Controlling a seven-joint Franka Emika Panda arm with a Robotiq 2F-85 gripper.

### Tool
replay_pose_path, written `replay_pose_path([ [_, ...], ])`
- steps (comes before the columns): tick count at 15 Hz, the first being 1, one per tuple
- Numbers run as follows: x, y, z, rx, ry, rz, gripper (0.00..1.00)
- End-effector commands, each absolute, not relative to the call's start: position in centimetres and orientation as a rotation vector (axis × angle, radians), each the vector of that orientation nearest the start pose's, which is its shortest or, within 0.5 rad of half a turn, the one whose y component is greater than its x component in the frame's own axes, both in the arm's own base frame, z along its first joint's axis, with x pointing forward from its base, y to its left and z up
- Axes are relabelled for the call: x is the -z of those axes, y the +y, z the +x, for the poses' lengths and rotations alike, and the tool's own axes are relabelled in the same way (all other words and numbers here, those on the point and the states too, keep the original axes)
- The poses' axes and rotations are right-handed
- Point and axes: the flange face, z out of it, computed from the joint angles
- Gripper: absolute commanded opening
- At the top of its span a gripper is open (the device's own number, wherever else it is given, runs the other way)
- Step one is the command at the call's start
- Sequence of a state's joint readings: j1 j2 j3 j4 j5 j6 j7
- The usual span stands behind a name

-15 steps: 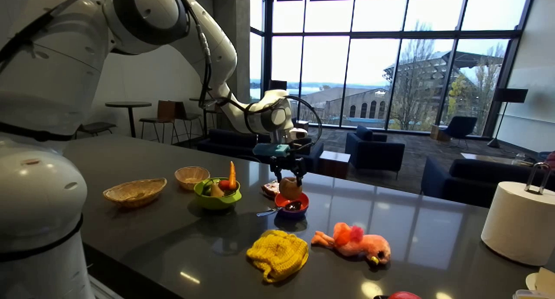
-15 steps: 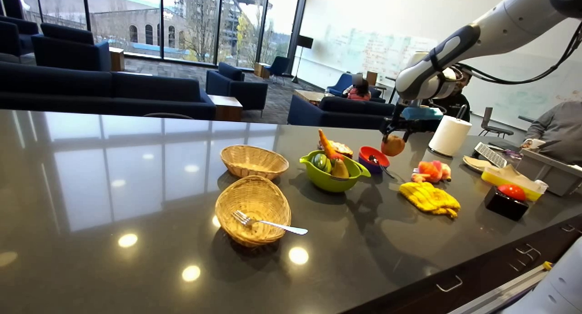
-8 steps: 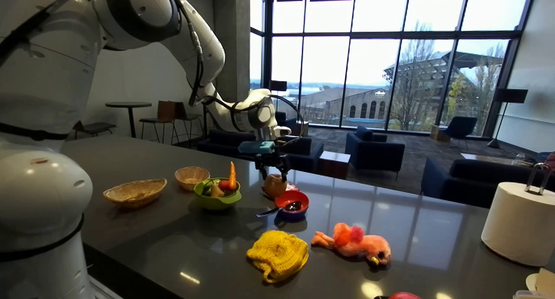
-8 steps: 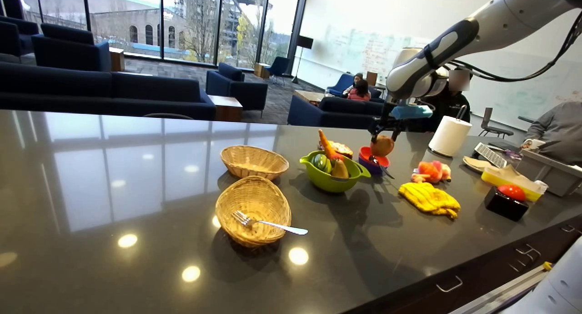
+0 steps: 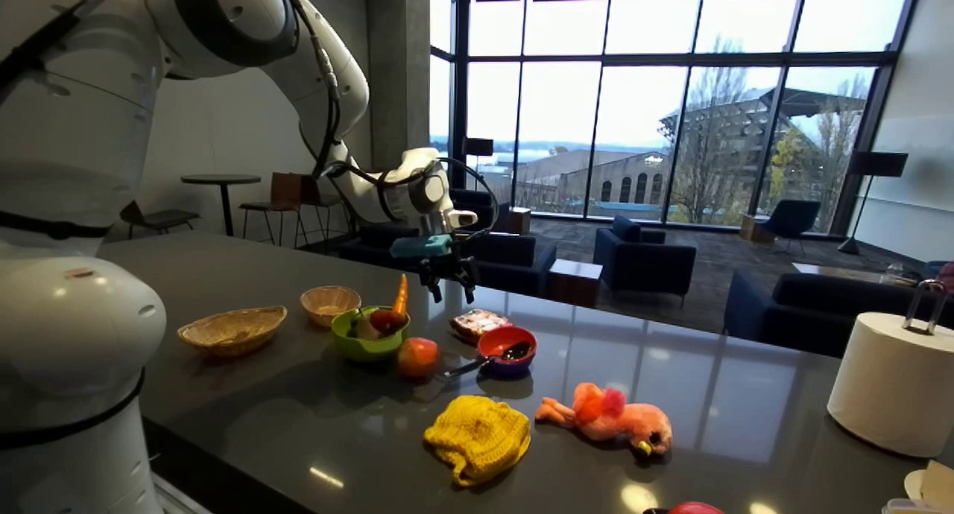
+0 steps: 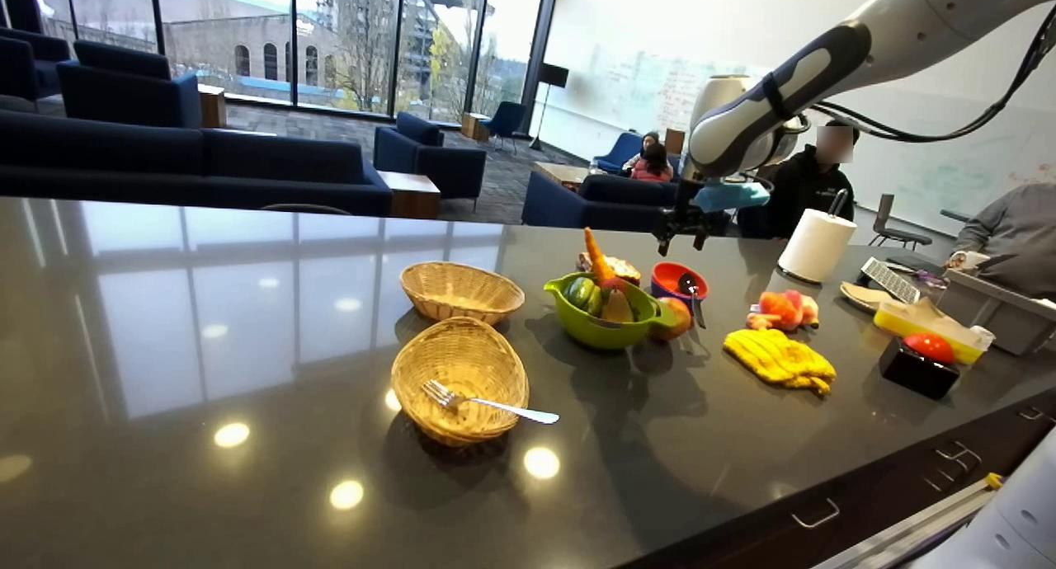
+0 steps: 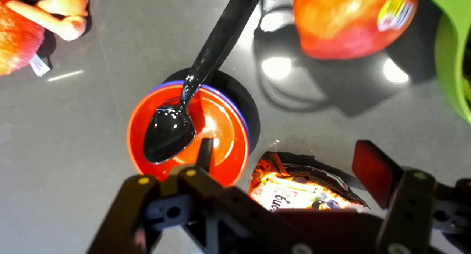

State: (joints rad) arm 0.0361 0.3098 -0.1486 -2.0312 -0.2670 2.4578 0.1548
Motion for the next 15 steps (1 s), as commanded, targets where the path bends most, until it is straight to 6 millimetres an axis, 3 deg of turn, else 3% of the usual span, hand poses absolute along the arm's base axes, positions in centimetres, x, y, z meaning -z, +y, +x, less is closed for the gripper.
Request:
replay_pose_path([
  [1, -32.5, -4.5, 59.4, 0.243, 0.077, -3.388, 0.71],
  [6, -32.3, -1.5, 59.7, 0.240, 0.055, -3.415, 0.71],
  [7, -32.1, -0.9, 59.7, 0.230, 0.048, -3.417, 0.81],
  [8, -31.8, -0.3, 59.7, 0.212, 0.050, -3.417, 0.97],
  [9, -31.6, 0.1, 59.7, 0.201, 0.056, -3.418, 0.95],
  [11, -31.1, 0.3, 59.8, 0.190, 0.083, -3.412, 1.00],
  [15, -30.4, -0.9, 60.4, 0.192, 0.177, -3.402, 1.00],
])
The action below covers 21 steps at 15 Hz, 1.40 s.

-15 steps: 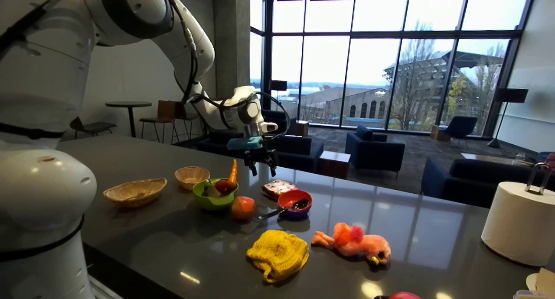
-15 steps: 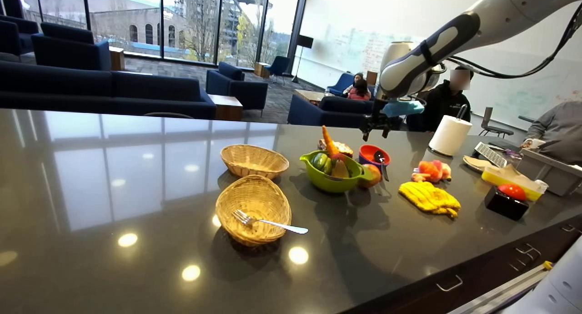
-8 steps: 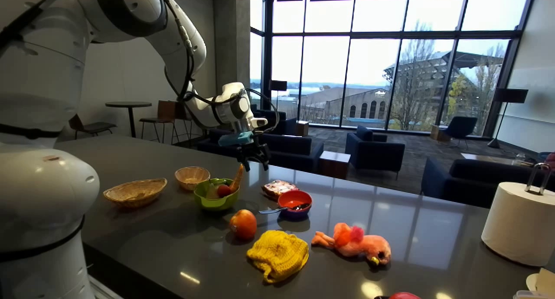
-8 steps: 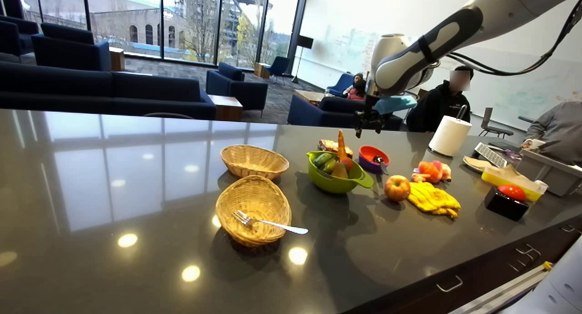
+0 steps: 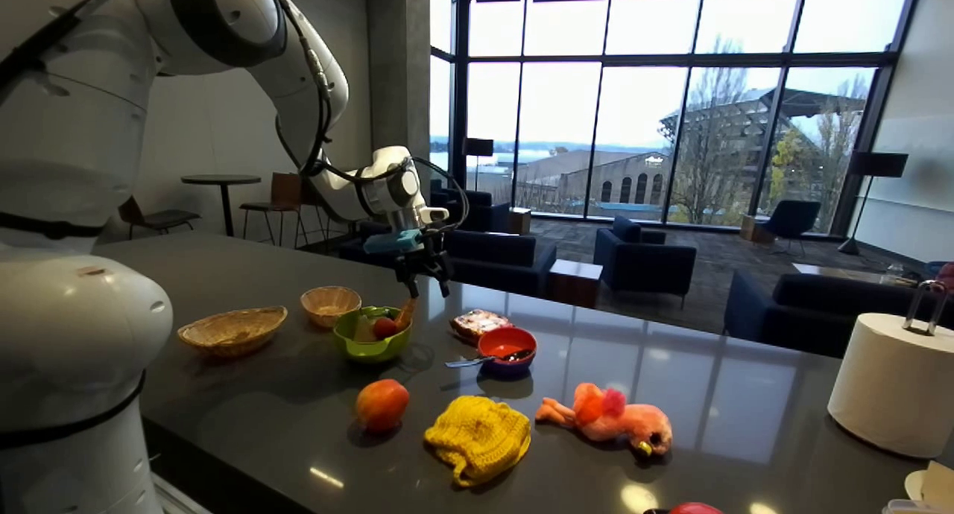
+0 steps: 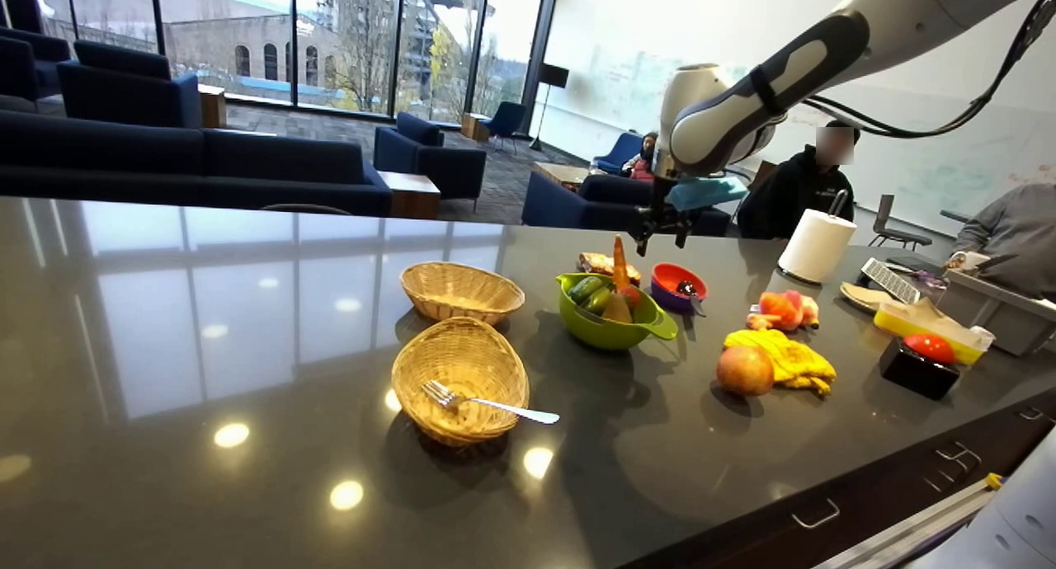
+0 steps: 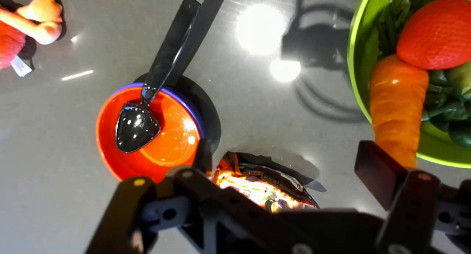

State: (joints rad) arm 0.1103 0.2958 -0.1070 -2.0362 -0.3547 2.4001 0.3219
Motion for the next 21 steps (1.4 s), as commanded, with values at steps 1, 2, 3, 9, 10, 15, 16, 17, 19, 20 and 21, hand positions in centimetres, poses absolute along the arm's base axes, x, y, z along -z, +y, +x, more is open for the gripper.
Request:
replay_pose_path([
  [1, -30.2, -1.6, 60.5, 0.191, 0.207, -3.396, 1.00],
  [2, -30.1, -2.2, 60.7, 0.189, 0.236, -3.392, 1.00],
  [3, -30.1, -2.9, 60.8, 0.189, 0.268, -3.384, 1.00],
  [9, -29.5, -8.7, 61.4, 0.151, 0.485, -3.318, 1.00],
  [10, -29.2, -9.6, 61.5, 0.144, 0.517, -3.304, 1.00],
  [15, -27.2, -12.4, 61.5, 0.094, 0.628, -3.247, 1.00],
  [16, -26.7, -12.8, 61.5, 0.091, 0.639, -3.241, 1.00],
  [17, -26.2, -13.1, 61.5, 0.081, 0.654, -3.234, 1.00],
  [19, -25.1, -13.7, 61.5, 0.065, 0.681, -3.215, 1.00],
  [20, -24.6, -14.1, 61.5, 0.055, 0.701, -3.208, 1.00],
  [21, -24.1, -14.5, 61.5, 0.048, 0.717, -3.198, 1.00],
])
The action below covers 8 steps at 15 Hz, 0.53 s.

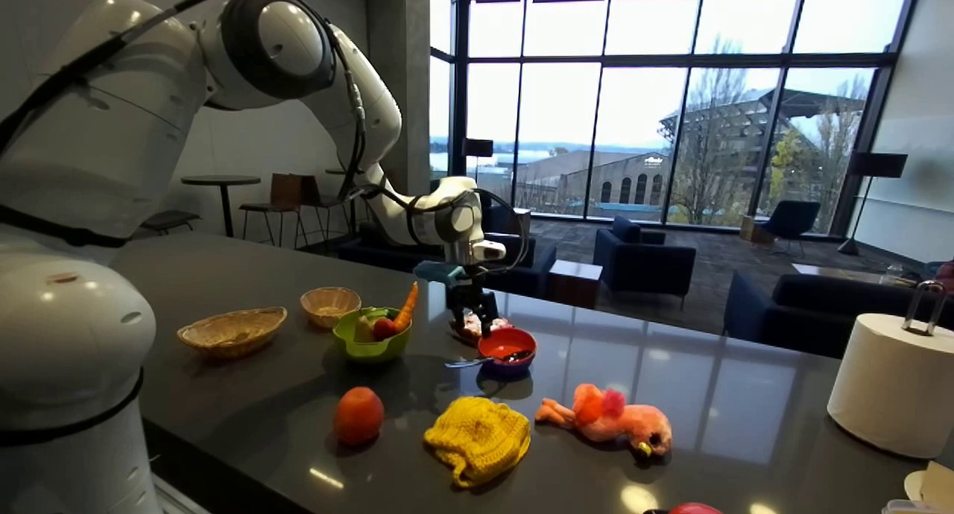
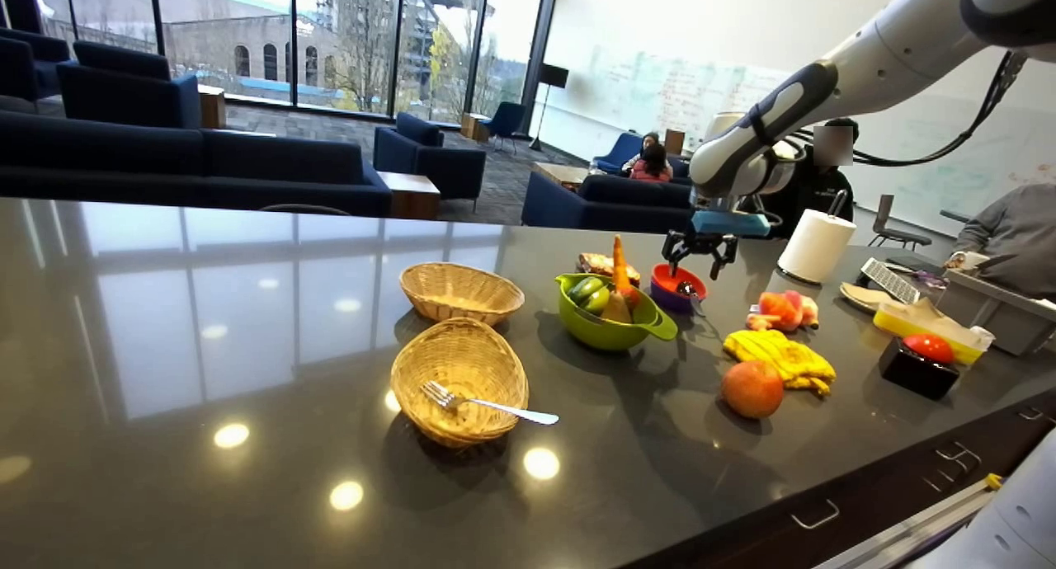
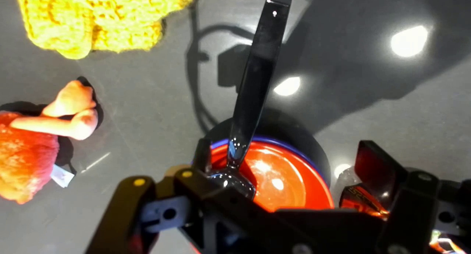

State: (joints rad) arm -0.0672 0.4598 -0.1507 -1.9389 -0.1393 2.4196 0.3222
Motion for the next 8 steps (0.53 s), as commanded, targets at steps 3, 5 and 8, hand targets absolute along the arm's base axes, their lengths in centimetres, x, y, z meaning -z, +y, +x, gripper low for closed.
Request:
replay_pose_path([
  [3, -23.0, -15.7, 61.3, 0.028, 0.768, -3.171, 1.00],
  [5, -22.4, -16.6, 61.0, 0.011, 0.804, -3.156, 1.00],
  [8, -21.3, -17.8, 60.4, -0.024, 0.839, -3.136, 1.00],
])
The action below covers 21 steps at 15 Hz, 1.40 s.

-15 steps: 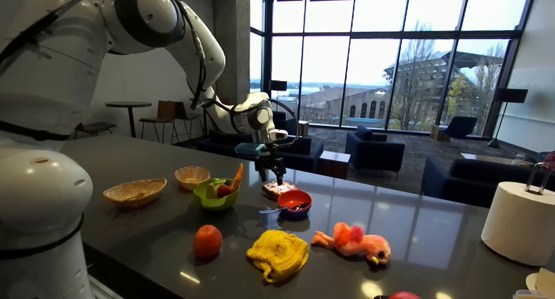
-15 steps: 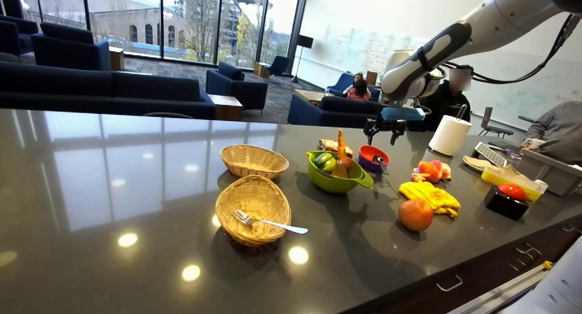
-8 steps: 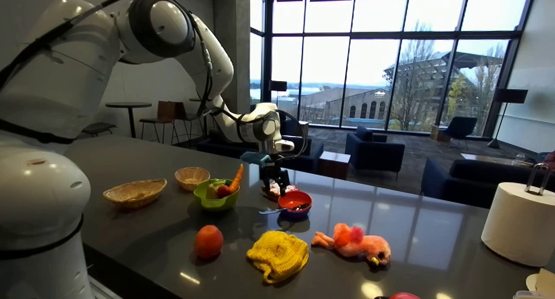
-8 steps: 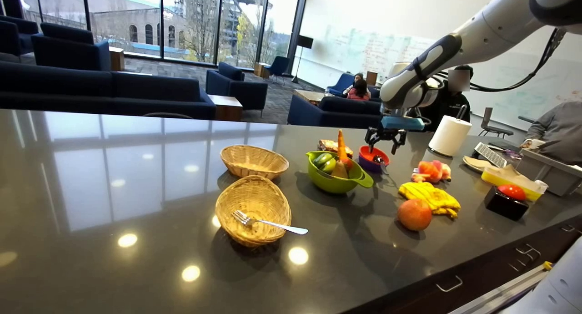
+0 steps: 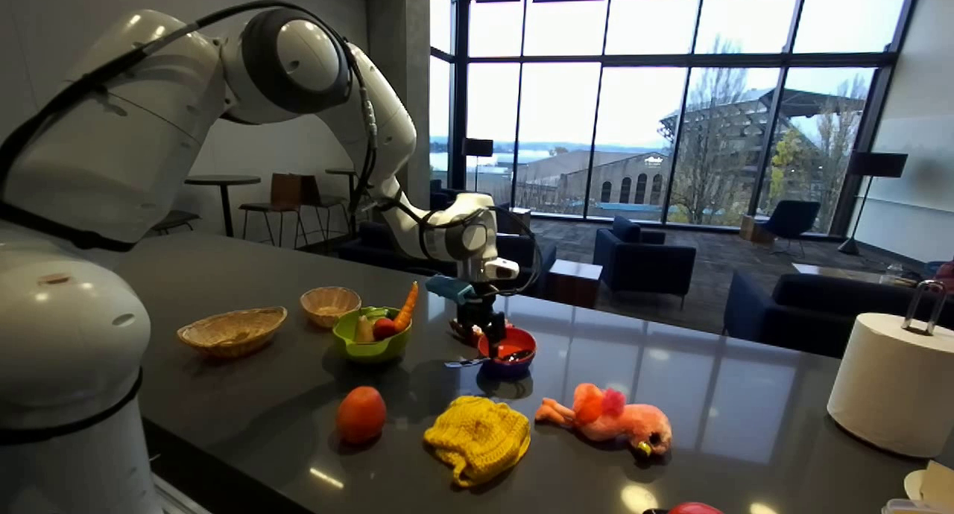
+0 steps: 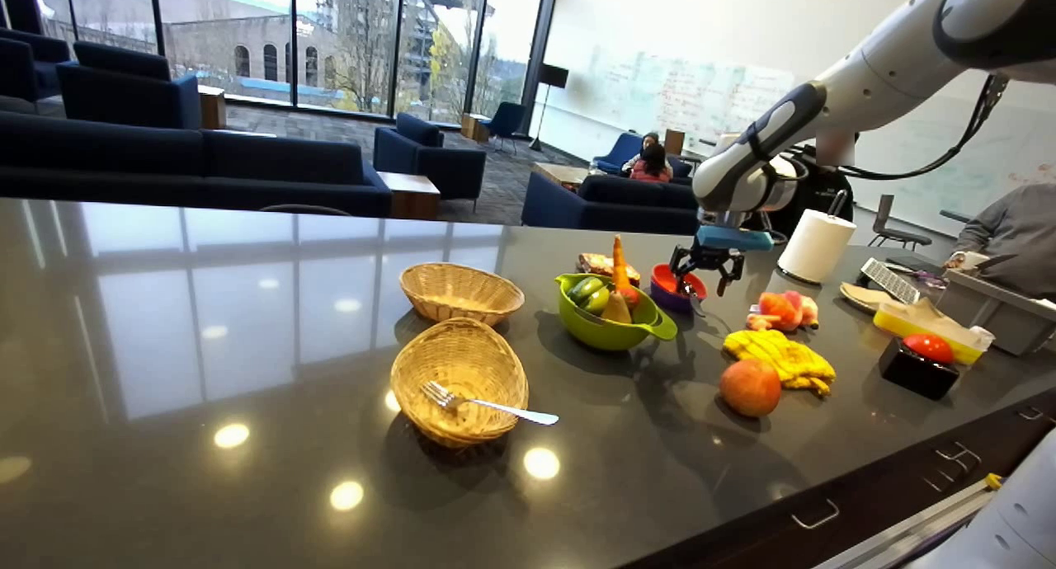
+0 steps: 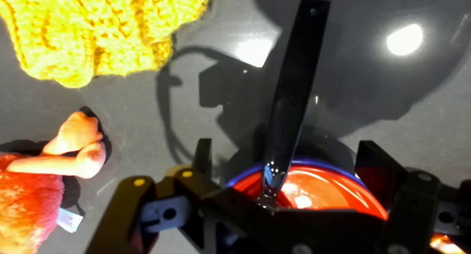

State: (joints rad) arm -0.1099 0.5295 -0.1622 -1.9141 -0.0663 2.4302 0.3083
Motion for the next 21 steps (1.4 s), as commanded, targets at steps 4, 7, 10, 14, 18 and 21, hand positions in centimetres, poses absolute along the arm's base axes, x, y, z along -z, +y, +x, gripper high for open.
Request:
replay_pose_path([
  [4, -19.8, -18.4, 59.9, -0.066, 0.858, -3.108, 1.00],
  [7, -19.0, -18.3, 59.8, -0.089, 0.850, -3.099, 0.73],
  [10, -18.5, -17.9, 59.6, -0.107, 0.829, -3.098, 0.56],
  [14, -18.7, -17.2, 59.6, -0.116, 0.799, -3.108, 0.23],
  [18, -19.6, -16.1, 59.6, -0.094, 0.759, -3.128, 0.05],
  [21, -20.7, -15.4, 59.6, -0.068, 0.736, -3.136, 0.06],
])
